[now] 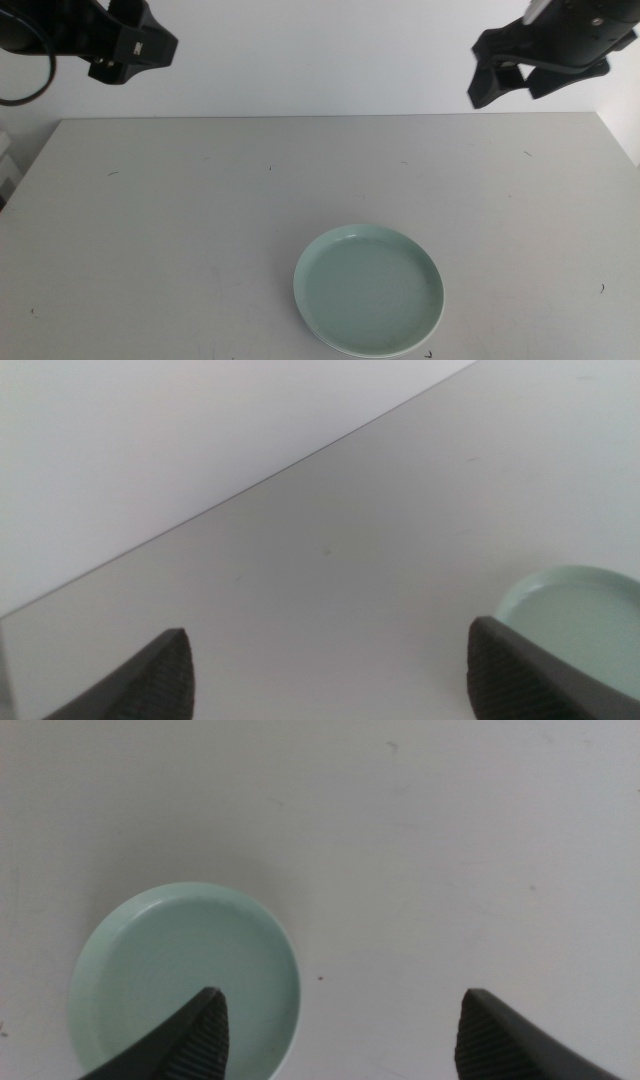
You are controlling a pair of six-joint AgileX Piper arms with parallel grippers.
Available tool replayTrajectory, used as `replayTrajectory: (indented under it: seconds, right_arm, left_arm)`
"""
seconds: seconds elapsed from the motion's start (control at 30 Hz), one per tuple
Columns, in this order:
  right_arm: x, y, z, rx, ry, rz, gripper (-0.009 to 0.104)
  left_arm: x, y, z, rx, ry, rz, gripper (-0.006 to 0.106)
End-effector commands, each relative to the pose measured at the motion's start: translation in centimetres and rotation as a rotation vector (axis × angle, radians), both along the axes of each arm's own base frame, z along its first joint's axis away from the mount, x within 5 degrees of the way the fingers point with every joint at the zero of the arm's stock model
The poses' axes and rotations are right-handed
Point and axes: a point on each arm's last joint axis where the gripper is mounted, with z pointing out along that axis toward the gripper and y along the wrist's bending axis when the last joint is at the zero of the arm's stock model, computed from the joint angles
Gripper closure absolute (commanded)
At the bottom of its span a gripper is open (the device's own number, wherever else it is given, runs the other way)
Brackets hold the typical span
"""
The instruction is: Stack the three bowls on top of each other.
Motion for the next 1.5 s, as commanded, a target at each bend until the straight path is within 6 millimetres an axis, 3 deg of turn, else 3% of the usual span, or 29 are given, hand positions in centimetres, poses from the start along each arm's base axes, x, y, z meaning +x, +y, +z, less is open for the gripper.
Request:
replayTrajectory:
  seconds: [0.0, 0.17, 0.27, 0.4, 0.57, 0.8, 1.13, 1.27, 1.47]
  right_arm:
    - [-1.2, -2.8, 3.4, 0.001, -0.121, -0.046, 0.038]
    - [-2.6, -6.7, 5.0, -0.010, -0.177, -0.120, 0.038]
    - [-4.0, -8.3, 5.4, -0.012, -0.231, -0.159, 0.038]
    - [-6.8, -9.1, 5.1, -0.003, -0.295, -0.185, 0.038]
    - [-10.4, -9.4, 3.8, 0.017, -0.435, -0.203, 0.038]
    - [-15.7, -10.1, 1.7, -0.027, -0.561, -0.200, 0.038]
    - [-23.3, -10.8, -3.2, -0.010, -0.822, -0.204, 0.038]
    - [-24.9, -10.9, -5.8, 0.003, -0.919, -0.215, 0.038]
    - [-25.8, -11.1, -8.9, 0.001, -1.024, -0.219, 0.038]
  left_arm:
    - [0.9, 1.0, 1.3, -0.010, -0.088, 0.148, 0.002]
    - [1.7, 3.0, 0.7, 0.036, -0.058, 0.312, 0.002]
    - [1.8, 5.1, 0.4, -0.006, -0.042, 0.399, 0.002]
    - [1.2, 7.8, -1.5, -0.056, 0.014, 0.458, 0.002]
    - [-0.6, 7.9, -3.2, -0.218, -0.073, 0.434, 0.002]
    - [-4.6, 7.9, -6.4, -0.312, -0.201, 0.455, 0.002]
    - [-14.5, 7.8, -9.3, -0.359, -0.465, 0.431, 0.002]
    - [-16.5, 7.9, -11.5, -0.365, -0.533, 0.428, 0.002]
    - [-17.2, 7.9, -14.1, -0.363, -0.555, 0.433, 0.002]
